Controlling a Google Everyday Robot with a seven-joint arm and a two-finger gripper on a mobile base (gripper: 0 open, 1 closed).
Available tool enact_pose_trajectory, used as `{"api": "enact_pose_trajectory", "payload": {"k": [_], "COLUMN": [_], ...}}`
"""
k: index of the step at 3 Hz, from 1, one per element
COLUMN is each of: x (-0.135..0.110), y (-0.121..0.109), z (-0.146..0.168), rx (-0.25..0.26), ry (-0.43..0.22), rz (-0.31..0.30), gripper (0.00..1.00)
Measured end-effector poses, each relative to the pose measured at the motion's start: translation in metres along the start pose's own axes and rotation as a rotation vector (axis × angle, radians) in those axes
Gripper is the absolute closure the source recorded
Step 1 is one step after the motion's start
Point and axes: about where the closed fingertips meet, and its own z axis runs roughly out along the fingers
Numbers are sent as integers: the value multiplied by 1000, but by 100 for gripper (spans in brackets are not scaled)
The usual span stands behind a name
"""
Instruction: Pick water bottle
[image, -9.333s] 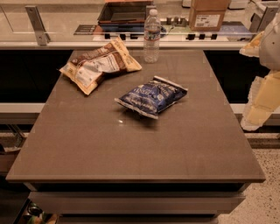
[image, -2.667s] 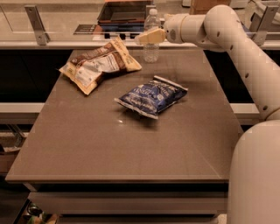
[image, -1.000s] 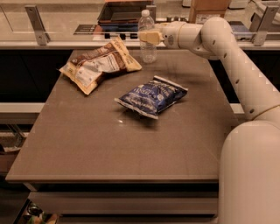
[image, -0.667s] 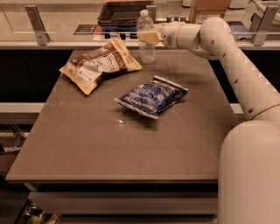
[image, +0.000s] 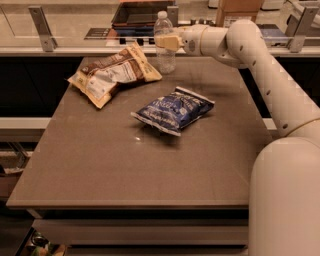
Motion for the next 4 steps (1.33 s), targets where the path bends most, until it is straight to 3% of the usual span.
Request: {"api": "enact_pose_trajectory", "payload": {"k": [1, 4], "x": [-14, -82], "y": [7, 5], "z": [-6, -46], "rx": [-2, 70], "ry": [-13, -103], "rz": [-8, -99], "gripper": [100, 100]}}
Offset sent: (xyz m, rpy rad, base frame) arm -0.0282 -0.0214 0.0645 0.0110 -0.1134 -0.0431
